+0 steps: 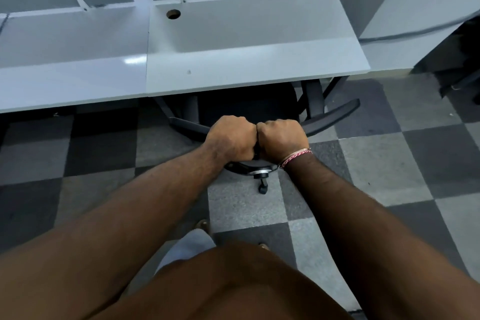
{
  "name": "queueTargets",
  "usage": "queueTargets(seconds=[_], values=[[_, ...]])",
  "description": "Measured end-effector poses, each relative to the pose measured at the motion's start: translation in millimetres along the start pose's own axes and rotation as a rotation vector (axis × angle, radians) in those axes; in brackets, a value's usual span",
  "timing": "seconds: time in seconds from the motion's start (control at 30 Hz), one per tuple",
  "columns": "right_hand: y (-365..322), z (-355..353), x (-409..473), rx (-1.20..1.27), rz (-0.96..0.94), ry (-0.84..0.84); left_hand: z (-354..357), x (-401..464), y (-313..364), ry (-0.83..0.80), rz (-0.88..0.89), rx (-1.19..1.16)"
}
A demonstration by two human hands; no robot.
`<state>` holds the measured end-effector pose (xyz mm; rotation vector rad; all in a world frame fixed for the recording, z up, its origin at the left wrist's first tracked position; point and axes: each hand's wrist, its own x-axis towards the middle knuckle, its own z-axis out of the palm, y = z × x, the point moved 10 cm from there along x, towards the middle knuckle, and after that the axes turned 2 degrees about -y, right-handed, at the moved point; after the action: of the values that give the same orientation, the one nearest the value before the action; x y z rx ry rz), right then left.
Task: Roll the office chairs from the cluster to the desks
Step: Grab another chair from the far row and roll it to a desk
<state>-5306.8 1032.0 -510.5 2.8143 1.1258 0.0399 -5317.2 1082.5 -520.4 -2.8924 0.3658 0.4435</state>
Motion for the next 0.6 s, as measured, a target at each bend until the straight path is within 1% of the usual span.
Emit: queueTargets(seconds=[0.2,0.37,0.43,0.5,0.6], values=[[30.7,-2.3,45.0,0.034,-0.029,0.015,-12.0,47.9,-23.3,0.005,-0.037,0.002],[53.3,0.2,98.9,0.046,-0.017,-0.024,-25.7,91.6,-57.6,0.012,-0.05,-0.036],[67.5,0.9,116.0,0.038,-0.038,0.001,-30.9,108.9,-63.4,0.018,-0.052,-0.077],[79.8,-0.8,122.8,0.033,-0.06,0.064,-34.2,122.0,-62.4,0.004,-0.032,-0.097],[80.3,-0.3,123.4,0.049,-0.072,0.093,-32.5,125.7,-61.9,0.018,-0.009,-0.085]])
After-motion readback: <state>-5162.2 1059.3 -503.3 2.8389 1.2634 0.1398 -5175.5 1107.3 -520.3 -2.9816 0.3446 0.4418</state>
